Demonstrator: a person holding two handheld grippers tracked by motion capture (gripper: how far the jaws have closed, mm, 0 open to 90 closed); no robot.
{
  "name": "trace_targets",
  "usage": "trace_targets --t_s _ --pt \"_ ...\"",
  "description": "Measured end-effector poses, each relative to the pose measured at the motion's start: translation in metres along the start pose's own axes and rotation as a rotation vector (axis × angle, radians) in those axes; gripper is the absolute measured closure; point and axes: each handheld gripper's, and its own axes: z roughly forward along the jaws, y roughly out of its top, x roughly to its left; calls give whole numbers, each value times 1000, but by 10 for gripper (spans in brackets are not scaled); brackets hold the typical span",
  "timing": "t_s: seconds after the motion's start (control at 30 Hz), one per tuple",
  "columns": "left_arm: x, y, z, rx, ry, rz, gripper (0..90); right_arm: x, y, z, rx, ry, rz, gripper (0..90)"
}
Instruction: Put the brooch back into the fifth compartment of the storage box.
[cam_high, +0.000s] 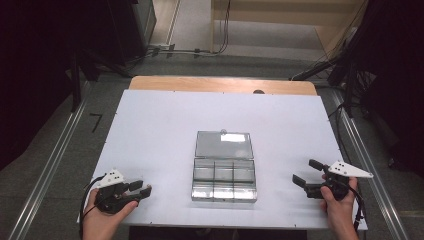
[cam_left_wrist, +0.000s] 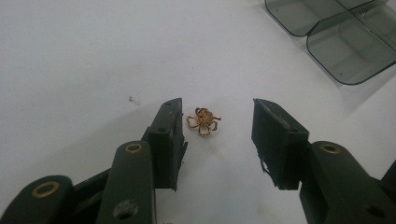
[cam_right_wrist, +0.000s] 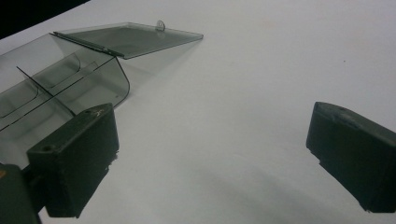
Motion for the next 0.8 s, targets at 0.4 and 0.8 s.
trace_targets --t_s 0.4,0.8 --pt "-6 1 10 34 109 -4 643 2 0 0 4 -35 -4 8" --pt "-3 1 13 30 87 -6 820 3 0 1 4 -44 -7 8"
